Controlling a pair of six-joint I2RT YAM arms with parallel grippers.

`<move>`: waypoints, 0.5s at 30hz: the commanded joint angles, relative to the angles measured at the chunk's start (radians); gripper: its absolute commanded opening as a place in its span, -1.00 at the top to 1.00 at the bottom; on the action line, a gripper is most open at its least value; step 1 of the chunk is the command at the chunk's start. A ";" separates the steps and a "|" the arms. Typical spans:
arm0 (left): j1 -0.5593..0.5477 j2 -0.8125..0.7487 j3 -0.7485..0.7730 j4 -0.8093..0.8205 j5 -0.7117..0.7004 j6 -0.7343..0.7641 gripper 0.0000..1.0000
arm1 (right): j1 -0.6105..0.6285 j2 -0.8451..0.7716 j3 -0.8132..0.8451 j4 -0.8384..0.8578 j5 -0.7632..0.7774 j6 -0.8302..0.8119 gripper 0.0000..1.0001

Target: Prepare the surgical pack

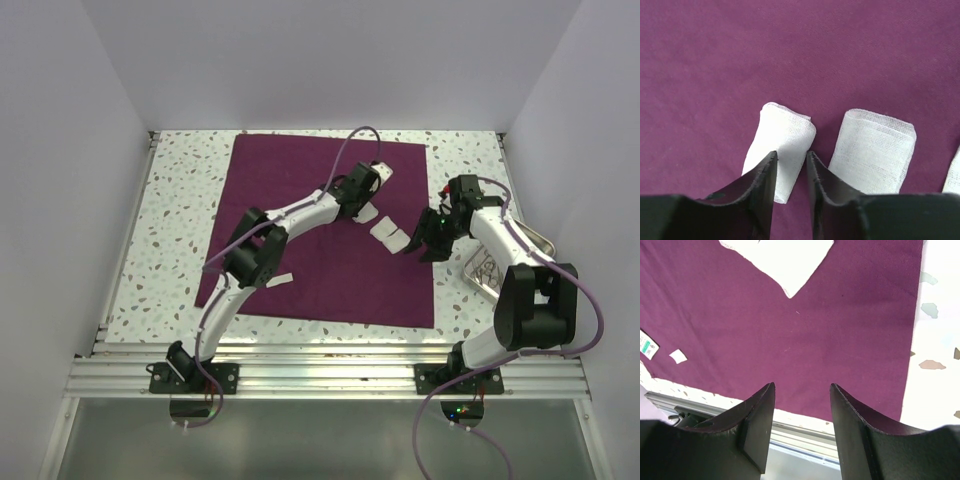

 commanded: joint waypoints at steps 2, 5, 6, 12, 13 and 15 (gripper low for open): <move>0.025 0.018 0.048 0.017 0.023 0.000 0.43 | -0.008 -0.012 0.013 -0.005 -0.029 -0.023 -0.04; 0.034 0.019 0.048 0.014 0.039 -0.006 0.54 | -0.005 -0.013 0.018 -0.011 -0.028 -0.028 -0.04; 0.035 0.019 0.048 0.013 0.042 -0.006 0.57 | -0.007 -0.013 0.019 -0.011 -0.028 -0.029 -0.04; 0.035 0.016 0.100 -0.048 0.071 -0.031 0.99 | -0.008 -0.012 0.027 -0.019 -0.032 -0.031 -0.04; 0.035 0.016 0.134 -0.070 0.076 -0.050 1.00 | -0.008 -0.012 0.030 -0.019 -0.034 -0.031 -0.04; 0.035 0.009 0.165 -0.129 0.076 -0.080 1.00 | -0.008 -0.010 0.033 -0.016 -0.034 -0.029 -0.04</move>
